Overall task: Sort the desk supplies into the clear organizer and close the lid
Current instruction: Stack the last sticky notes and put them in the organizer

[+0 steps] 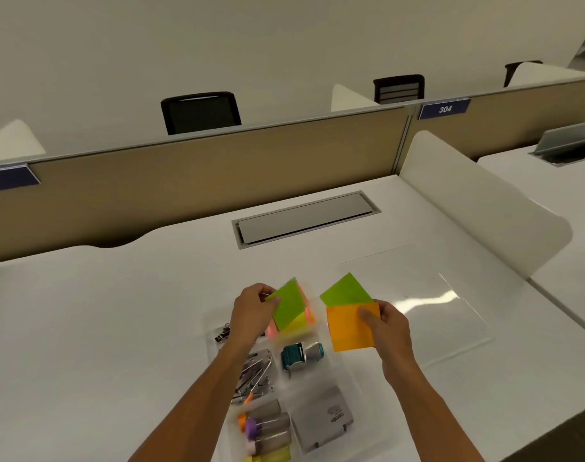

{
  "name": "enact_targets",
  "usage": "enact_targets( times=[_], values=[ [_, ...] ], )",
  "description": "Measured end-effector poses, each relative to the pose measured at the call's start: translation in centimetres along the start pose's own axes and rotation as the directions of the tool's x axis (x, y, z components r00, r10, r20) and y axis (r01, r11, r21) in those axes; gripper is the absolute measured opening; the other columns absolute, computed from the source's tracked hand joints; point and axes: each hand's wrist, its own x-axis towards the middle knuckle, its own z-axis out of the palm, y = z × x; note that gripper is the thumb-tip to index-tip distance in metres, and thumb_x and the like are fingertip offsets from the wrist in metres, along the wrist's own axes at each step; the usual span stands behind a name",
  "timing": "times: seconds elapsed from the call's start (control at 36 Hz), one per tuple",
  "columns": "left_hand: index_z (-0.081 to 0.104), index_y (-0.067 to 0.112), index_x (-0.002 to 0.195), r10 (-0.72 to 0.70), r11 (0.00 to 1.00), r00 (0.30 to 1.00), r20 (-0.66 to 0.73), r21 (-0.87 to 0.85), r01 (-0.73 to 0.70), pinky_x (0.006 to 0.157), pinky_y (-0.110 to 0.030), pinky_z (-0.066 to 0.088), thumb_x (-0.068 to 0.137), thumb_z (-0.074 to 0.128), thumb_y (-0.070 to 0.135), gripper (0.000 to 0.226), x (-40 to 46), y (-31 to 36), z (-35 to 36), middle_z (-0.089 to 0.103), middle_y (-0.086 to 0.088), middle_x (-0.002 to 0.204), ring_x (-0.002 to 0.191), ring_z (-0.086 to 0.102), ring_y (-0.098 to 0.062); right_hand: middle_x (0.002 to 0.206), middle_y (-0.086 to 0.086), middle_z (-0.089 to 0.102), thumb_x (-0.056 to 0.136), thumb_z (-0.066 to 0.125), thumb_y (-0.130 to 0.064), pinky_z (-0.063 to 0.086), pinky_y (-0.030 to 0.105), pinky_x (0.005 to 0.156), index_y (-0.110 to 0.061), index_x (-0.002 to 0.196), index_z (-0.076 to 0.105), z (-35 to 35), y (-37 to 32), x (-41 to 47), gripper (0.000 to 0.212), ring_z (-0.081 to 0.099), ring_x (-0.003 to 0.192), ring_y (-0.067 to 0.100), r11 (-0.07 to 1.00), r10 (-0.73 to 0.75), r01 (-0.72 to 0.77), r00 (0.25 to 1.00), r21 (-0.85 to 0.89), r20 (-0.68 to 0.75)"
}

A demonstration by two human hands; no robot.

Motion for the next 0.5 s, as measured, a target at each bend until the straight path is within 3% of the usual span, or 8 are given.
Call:
enact_targets(
  times=[0.06,0.22,0.36,0.5],
  values=[
    [0.066,0.024,0.093,-0.001,1.000,1.000,0.003,0.026,0.001,0.073,-0.031,0.051,0.088,0.066,0.026,0.005,0.5,0.1,0.3,0.065,0.009,0.089,0.084,0.061,-0.009,0.102,-0.001,0.064,0.096,0.062,-0.024,0.049,0.029,0.066,-0.021,0.108,0.060,0.2,0.1,0.1,0.012,0.061,0.091,0.016,1.000,0.008,-0.008,1.000,0.009,0.003],
    [0.065,0.022,0.095,0.029,0.989,0.998,0.055,0.142,-0.036,0.061,-0.022,0.042,0.089,0.064,0.023,0.006,1.3,-0.1,1.3,0.063,0.007,0.090,0.076,0.057,-0.004,0.100,-0.005,0.065,0.097,0.062,-0.023,0.047,0.027,0.065,-0.027,0.098,0.060,0.7,-0.1,0.1,0.005,0.061,0.090,0.015,0.999,0.007,-0.008,1.000,0.037,0.024],
    [0.064,0.021,0.093,0.013,0.977,0.995,0.100,0.212,-0.034,0.056,-0.022,0.042,0.091,0.062,0.021,0.003,1.5,-0.6,2.1,0.062,0.007,0.087,0.064,0.055,-0.004,0.102,-0.004,0.066,0.096,0.062,-0.022,0.048,0.026,0.066,-0.023,0.107,0.062,0.7,0.0,0.5,0.011,0.062,0.091,0.015,0.999,0.013,-0.015,0.999,0.031,0.043],
    [0.065,0.020,0.096,0.017,0.952,0.992,0.122,0.301,-0.053,0.053,-0.024,0.041,0.094,0.052,0.019,0.012,1.9,-1.3,2.6,0.065,0.001,0.092,0.071,0.060,-0.014,0.102,-0.003,0.067,0.096,0.062,-0.022,0.048,0.027,0.066,-0.022,0.107,0.062,0.8,0.0,0.8,0.010,0.063,0.092,0.017,1.000,0.020,-0.019,0.997,-0.009,0.077]
  ],
)
